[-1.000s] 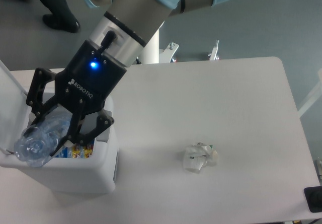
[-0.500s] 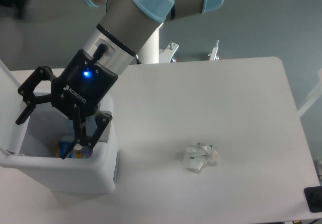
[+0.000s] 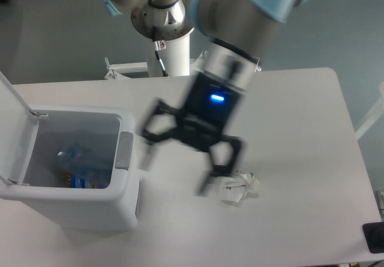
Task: Place the trash in the trash can
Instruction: 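Move the open gripper back over the crumpled plastic wrapper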
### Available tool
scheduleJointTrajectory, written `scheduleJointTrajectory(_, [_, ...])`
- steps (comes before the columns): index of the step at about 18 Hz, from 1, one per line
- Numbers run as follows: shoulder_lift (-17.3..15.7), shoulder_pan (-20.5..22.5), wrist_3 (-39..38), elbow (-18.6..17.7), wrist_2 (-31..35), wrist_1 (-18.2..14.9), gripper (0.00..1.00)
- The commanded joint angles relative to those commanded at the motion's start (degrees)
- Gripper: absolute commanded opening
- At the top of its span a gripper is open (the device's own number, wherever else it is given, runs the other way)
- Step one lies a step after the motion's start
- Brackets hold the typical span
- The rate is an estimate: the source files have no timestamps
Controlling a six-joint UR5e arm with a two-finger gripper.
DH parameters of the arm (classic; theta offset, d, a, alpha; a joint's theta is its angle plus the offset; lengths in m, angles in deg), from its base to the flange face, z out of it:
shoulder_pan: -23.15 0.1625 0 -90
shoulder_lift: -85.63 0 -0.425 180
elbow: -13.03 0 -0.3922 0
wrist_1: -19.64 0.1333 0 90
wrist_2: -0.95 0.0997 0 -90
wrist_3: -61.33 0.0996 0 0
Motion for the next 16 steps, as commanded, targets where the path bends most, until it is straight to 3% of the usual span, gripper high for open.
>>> scheduleJointTrajectory(3, [2.3,1.8,3.9,-2.0,3.3,-0.2,1.0])
scheduleJointTrajectory(10, [2.6,2.6,14.3,-12.8,24.1,-0.5,1.0])
scheduleJointTrajectory(16, [6.0,0.9,14.9,-13.8,28.8,-2.2,1.0])
